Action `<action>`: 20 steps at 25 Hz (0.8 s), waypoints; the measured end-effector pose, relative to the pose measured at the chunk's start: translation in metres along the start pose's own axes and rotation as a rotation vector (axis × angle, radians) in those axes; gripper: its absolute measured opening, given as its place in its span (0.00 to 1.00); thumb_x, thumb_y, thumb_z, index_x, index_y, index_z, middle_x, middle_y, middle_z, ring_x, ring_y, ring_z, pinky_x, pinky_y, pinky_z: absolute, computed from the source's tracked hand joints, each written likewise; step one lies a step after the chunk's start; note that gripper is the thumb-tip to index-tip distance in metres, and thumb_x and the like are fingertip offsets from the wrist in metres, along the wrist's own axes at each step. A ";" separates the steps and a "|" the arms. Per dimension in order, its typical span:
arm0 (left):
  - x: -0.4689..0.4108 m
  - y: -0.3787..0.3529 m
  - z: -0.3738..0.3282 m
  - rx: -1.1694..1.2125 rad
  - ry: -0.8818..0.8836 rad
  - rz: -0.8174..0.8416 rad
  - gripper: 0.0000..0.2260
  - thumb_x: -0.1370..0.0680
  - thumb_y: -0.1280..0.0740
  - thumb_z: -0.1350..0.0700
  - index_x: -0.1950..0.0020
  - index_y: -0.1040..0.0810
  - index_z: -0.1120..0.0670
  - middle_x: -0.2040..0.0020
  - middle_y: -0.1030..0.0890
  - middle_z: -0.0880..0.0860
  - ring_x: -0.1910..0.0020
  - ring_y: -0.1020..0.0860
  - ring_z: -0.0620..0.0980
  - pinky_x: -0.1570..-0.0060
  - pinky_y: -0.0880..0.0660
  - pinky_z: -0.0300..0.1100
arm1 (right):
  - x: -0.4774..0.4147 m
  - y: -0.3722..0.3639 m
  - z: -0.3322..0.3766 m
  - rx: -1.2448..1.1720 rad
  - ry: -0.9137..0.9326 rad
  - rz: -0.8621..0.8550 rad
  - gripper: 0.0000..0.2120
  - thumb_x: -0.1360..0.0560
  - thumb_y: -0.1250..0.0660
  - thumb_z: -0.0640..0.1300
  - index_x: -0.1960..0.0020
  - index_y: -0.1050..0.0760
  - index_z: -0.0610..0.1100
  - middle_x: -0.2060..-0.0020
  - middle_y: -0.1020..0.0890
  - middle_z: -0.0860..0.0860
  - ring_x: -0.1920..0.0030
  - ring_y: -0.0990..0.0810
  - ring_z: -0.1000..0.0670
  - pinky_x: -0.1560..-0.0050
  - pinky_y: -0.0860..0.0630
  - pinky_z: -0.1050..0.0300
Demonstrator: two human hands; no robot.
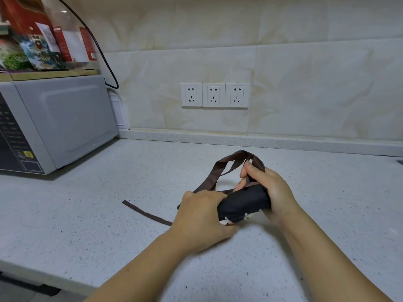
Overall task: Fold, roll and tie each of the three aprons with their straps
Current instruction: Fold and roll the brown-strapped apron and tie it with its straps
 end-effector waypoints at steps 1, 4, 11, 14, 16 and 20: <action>-0.004 0.001 -0.004 0.072 0.012 0.122 0.14 0.32 0.30 0.39 0.54 0.23 0.47 0.61 0.20 0.46 0.62 0.24 0.44 0.51 0.29 0.43 | -0.001 0.004 0.000 -0.029 0.001 -0.003 0.13 0.22 0.35 0.49 0.62 0.24 0.42 0.70 0.21 0.39 0.69 0.22 0.43 0.62 0.26 0.53; -0.017 0.009 -0.011 0.445 0.117 0.530 0.15 0.32 0.23 0.44 0.53 0.20 0.52 0.60 0.17 0.50 0.62 0.19 0.46 0.56 0.25 0.41 | -0.004 0.009 0.003 -0.040 0.005 -0.027 0.13 0.23 0.34 0.49 0.62 0.24 0.42 0.70 0.23 0.39 0.69 0.23 0.43 0.63 0.27 0.53; -0.040 -0.007 -0.007 1.077 0.343 0.400 0.10 0.29 0.24 0.51 0.53 0.17 0.54 0.56 0.15 0.54 0.56 0.17 0.53 0.51 0.22 0.46 | -0.015 0.009 0.001 -0.544 -0.114 -0.130 0.27 0.22 0.43 0.63 0.40 0.27 0.41 0.49 0.18 0.38 0.48 0.18 0.41 0.53 0.20 0.48; -0.047 -0.017 0.014 1.491 0.580 -0.022 0.19 0.28 0.26 0.49 0.43 0.19 0.59 0.50 0.15 0.59 0.51 0.16 0.57 0.49 0.21 0.50 | -0.017 0.006 -0.017 -0.317 -0.232 -0.208 0.25 0.20 0.46 0.62 0.34 0.32 0.44 0.45 0.19 0.37 0.49 0.17 0.39 0.52 0.20 0.44; -0.049 -0.013 0.029 1.636 0.619 -0.207 0.20 0.28 0.26 0.50 0.40 0.21 0.60 0.49 0.15 0.59 0.49 0.16 0.57 0.49 0.21 0.49 | -0.015 0.002 -0.021 -0.145 -0.243 -0.255 0.17 0.19 0.43 0.54 0.40 0.29 0.41 0.49 0.19 0.39 0.53 0.16 0.41 0.51 0.20 0.44; -0.049 -0.011 0.047 1.748 0.639 -0.378 0.22 0.31 0.25 0.52 0.40 0.21 0.59 0.46 0.16 0.58 0.46 0.17 0.55 0.42 0.23 0.52 | -0.006 -0.024 -0.024 0.059 -0.241 -0.103 0.05 0.22 0.39 0.36 0.54 0.25 0.42 0.61 0.16 0.45 0.59 0.17 0.45 0.50 0.20 0.47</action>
Point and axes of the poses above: each hand's wrist, its own x-axis away from the middle knuckle, its own y-axis out of the back of the hand, z = x × y, the point moved 4 cm from there along -x, towards the middle knuckle
